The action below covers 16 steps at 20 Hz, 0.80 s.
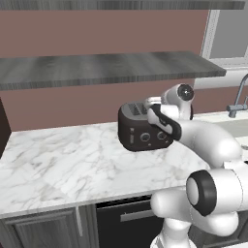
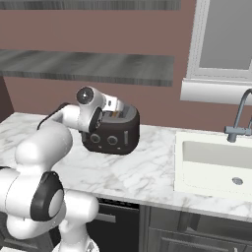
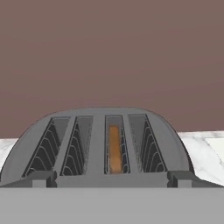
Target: Start the toaster. Once the lever pops up, take the bread to the plate on the dining counter.
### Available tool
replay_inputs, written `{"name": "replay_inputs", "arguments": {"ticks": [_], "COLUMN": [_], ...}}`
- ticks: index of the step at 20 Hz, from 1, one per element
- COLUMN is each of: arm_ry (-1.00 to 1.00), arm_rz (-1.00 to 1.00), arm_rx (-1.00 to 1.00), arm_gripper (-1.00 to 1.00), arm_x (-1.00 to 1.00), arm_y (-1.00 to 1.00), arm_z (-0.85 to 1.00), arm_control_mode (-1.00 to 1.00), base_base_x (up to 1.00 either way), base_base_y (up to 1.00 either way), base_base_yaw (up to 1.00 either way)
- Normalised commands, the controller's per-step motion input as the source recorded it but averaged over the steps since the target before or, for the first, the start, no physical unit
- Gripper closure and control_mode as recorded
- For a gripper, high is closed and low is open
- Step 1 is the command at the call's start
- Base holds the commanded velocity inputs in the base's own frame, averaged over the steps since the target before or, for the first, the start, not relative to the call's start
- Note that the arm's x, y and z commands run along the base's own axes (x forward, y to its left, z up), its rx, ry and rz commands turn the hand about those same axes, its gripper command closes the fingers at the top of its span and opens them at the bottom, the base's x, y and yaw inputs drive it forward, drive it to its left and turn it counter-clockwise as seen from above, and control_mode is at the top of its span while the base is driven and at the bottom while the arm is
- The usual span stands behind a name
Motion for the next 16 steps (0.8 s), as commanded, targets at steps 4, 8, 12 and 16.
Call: {"name": "replay_inputs", "arguments": {"ticks": [4, 8, 12, 16], "arm_ry": [0.00, 0.00, 0.00, 0.00], "arm_rz": [0.00, 0.00, 0.00, 0.00], "arm_rx": [0.00, 0.00, 0.00, 0.00], "arm_gripper": [-1.00, -1.00, -1.00, -1.00], "arm_x": [0.08, 0.03, 0.04, 0.02], "arm_y": [-0.02, -0.01, 0.00, 0.00], "arm_z": [0.00, 0.00, 0.00, 0.00], "arm_control_mode": [-1.00, -1.00, -1.00, -1.00], "base_base_x": [0.00, 0.00, 0.00, 0.00], "base_base_y": [0.00, 0.00, 0.00, 0.00], "base_base_yaw": [0.00, 0.00, 0.00, 0.00]}}
